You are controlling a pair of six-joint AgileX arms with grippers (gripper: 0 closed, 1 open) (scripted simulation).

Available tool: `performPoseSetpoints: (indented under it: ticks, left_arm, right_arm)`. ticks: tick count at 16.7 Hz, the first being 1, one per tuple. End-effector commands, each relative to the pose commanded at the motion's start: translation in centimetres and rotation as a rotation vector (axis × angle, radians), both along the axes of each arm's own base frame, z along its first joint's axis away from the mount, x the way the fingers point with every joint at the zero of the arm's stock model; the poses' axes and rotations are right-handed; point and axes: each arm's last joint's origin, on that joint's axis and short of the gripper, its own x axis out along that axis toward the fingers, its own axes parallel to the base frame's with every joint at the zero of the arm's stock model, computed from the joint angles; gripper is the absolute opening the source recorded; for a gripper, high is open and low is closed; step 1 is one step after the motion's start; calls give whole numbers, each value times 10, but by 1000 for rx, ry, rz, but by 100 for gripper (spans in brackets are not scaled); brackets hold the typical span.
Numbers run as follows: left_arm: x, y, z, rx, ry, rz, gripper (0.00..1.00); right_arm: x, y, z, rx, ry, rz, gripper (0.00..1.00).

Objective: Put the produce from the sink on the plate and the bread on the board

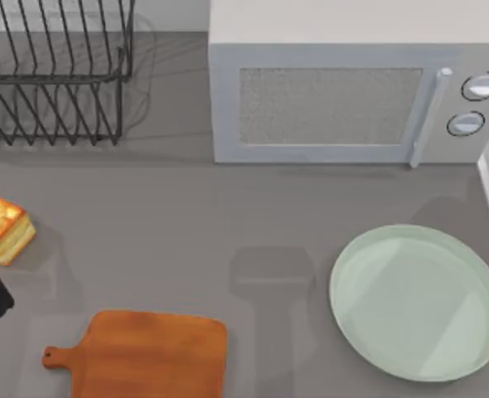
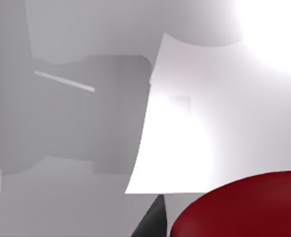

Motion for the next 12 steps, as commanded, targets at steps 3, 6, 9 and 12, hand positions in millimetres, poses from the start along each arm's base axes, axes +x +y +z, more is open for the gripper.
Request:
performPoseSetpoints:
  ticks: [3, 6, 9, 12]
  left_arm:
    - [0, 0, 0, 0, 0, 0, 100]
    - [0, 0, 0, 0, 0, 0, 100]
    - [0, 0, 0, 0, 0, 0, 100]
    - [0, 0, 0, 0, 0, 0, 100]
  right_arm:
    - [0, 16, 18, -8, -17, -11, 0]
    - [-7, 47, 32, -3, 3, -28, 0]
    - [-20, 87, 43, 2, 44, -45, 0]
    - [-38, 131, 52, -1, 90, -56, 0]
